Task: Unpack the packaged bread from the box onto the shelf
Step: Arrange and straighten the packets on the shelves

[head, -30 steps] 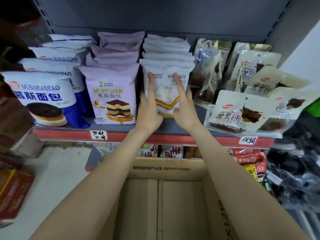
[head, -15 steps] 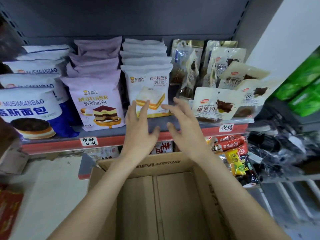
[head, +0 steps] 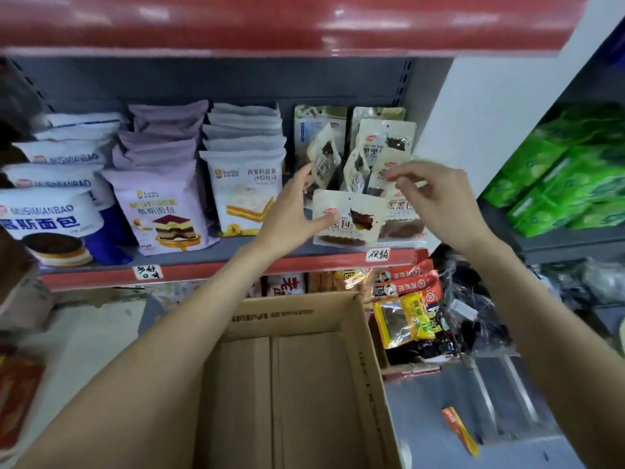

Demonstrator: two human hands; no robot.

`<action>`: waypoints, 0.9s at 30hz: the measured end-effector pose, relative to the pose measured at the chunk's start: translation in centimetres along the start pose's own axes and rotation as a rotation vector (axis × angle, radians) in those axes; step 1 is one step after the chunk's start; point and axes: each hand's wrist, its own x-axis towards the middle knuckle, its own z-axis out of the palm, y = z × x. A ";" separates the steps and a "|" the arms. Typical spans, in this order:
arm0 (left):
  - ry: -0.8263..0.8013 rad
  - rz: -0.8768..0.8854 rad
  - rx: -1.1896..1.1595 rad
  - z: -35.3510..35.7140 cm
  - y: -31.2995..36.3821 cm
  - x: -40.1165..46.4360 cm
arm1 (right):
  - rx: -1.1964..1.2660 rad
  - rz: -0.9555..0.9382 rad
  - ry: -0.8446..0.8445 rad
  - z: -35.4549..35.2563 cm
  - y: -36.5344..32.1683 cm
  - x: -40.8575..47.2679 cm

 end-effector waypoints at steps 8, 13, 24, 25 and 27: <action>0.119 -0.102 0.347 4.7 1.3 0.5 | -0.265 -0.403 -0.350 0.5 5.4 9.3; 0.149 -0.115 0.507 5.4 0.5 0.2 | -0.389 -0.478 -0.436 2.2 4.9 14.6; 0.162 -0.010 0.529 5.4 0.0 0.1 | -0.601 -0.379 -0.546 9.3 4.5 20.9; 0.171 -0.002 0.523 5.2 0.0 0.0 | -0.571 -0.347 -0.505 9.3 4.6 21.0; 0.175 0.008 0.513 4.9 0.0 -0.1 | -0.508 -0.266 -0.423 9.4 4.9 21.1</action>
